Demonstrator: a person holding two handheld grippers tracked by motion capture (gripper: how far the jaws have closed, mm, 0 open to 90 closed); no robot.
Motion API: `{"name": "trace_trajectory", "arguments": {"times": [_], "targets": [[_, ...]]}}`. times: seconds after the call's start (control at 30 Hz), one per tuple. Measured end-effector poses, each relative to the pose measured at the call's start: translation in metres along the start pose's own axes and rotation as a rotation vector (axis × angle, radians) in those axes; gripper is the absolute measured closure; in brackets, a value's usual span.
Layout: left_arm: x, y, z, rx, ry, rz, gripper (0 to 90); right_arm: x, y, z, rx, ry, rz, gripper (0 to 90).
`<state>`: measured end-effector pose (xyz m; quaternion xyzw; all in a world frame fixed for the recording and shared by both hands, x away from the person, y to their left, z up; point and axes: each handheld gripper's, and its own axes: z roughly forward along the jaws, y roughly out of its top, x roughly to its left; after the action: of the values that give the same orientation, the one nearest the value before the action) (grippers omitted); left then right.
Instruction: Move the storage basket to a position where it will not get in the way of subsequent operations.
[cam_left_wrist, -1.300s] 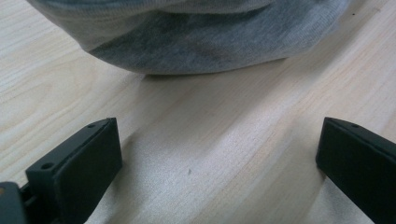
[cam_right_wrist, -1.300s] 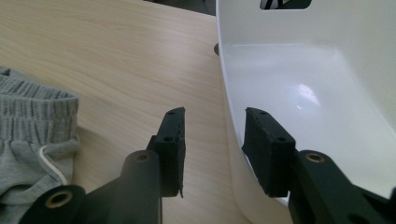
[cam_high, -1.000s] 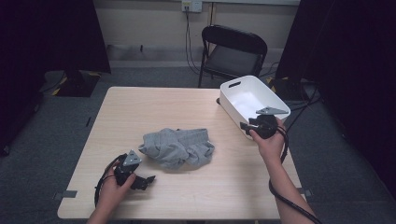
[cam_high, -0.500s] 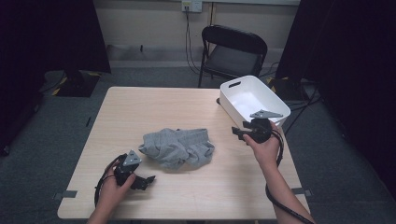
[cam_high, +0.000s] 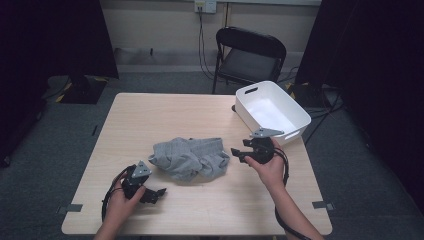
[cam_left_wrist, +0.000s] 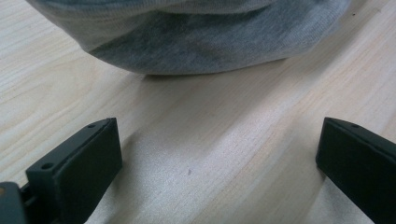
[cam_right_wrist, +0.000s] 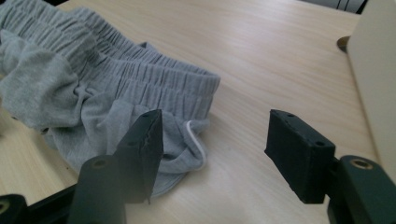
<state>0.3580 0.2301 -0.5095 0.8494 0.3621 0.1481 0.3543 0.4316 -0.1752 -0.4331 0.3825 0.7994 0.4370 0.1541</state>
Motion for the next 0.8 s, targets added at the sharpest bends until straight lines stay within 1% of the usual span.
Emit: {"name": "trace_trajectory", "arguments": {"times": [0.17, 0.27, 0.33, 0.37, 0.43, 0.47, 0.5, 0.57, 0.63, 0.73, 0.8], "targets": [[0.0, 0.0, 0.0, 0.001, 0.003, -0.002, 0.0, 0.004, -0.011, 0.014, 0.009, 0.021, 0.007, 37.3], [0.0, 0.0, 0.0, 0.001, 0.002, -0.002, 0.0, 0.005, -0.016, 0.021, 0.021, 0.025, 0.008, 38.3], [0.0, 0.0, 0.0, 0.001, 0.003, -0.003, 0.0, 0.006, -0.019, 0.025, 0.022, 0.034, 0.01, 41.7], [0.0, 0.0, 0.0, 0.0, 0.006, -0.003, 0.0, 0.006, -0.021, 0.027, 0.022, 0.036, 0.01, 41.9], [0.0, 0.001, 0.0, 0.0, 0.006, -0.005, 0.0, 0.007, -0.024, 0.031, 0.023, 0.047, 0.019, 46.8], [0.0, 0.001, 0.0, 0.0, 0.006, -0.004, 0.0, 0.007, -0.025, 0.033, 0.024, 0.049, 0.019, 47.0], [0.0, 0.001, 0.0, 0.0, 0.006, -0.005, 0.0, 0.007, -0.026, 0.035, 0.025, 0.044, 0.019, 47.0], [0.0, 0.001, 0.001, 0.0, 0.007, -0.007, 0.0, 0.007, -0.029, 0.04, 0.024, 0.051, 0.026, 49.6], [-0.001, 0.001, 0.001, 0.0, 0.008, -0.008, 0.0, 0.008, -0.031, 0.045, 0.038, 0.045, 0.015, 50.9], [-0.001, 0.001, 0.001, 0.0, 0.01, -0.009, 0.0, 0.009, -0.034, 0.05, 0.035, 0.043, 0.019, 52.3], [-0.001, 0.001, 0.001, 0.0, 0.01, -0.009, 0.0, 0.01, -0.035, 0.054, 0.039, 0.044, 0.017, 55.7]]}}
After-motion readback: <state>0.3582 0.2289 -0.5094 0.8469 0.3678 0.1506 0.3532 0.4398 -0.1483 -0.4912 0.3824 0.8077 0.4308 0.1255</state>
